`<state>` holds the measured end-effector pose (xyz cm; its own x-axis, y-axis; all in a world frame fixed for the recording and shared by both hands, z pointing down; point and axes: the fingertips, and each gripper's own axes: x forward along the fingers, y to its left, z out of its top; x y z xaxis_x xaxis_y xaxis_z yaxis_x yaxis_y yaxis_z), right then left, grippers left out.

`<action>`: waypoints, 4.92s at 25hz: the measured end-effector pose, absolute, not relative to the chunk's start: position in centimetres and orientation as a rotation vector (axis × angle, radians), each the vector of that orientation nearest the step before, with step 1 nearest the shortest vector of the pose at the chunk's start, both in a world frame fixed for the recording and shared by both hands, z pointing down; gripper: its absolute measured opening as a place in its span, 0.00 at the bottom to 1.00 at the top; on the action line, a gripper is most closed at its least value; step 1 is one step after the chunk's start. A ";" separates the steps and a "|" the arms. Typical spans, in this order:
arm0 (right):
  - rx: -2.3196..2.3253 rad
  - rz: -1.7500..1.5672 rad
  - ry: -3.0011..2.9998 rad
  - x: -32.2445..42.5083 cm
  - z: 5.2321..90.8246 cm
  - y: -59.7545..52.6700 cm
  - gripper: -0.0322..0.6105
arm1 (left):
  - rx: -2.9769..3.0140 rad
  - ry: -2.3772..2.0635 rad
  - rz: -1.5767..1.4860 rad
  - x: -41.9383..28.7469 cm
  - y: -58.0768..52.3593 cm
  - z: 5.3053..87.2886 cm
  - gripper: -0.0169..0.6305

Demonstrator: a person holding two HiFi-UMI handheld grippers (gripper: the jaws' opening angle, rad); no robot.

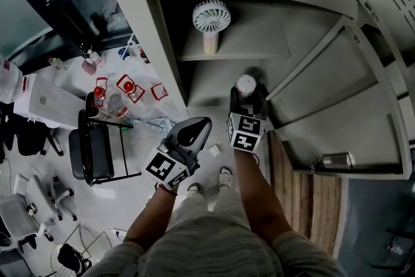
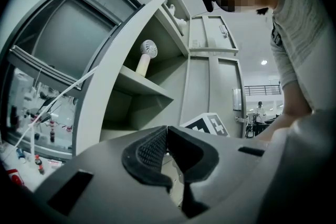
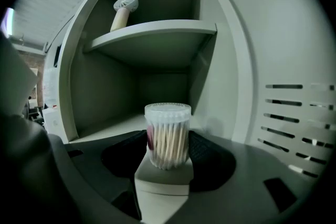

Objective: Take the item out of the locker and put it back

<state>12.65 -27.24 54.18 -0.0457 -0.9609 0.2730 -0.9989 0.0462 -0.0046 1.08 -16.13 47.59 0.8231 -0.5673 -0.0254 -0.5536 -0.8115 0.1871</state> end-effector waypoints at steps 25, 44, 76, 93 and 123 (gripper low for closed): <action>1.800 0.011 -2.521 8.0 41.4 -20.4 0.44 | 2.897 -0.882 -0.186 0.3 -14.2 43.4 0.04; 1.627 -0.224 -2.756 4.4 30.9 -9.3 0.44 | 2.952 -0.860 -0.283 -1.0 -9.7 38.7 0.04; 1.597 -0.224 -2.783 4.3 29.7 -11.3 0.44 | 2.962 -0.909 -0.281 -1.4 -9.9 38.0 0.04; 1.596 -0.091 -2.714 4.1 35.1 -17.9 0.44 | 2.945 -0.938 -0.221 -1.6 -12.0 39.2 0.04; 1.505 0.164 -2.497 1.7 52.5 -27.2 0.44 | 2.831 -1.073 -0.082 -2.4 -15.3 45.2 0.04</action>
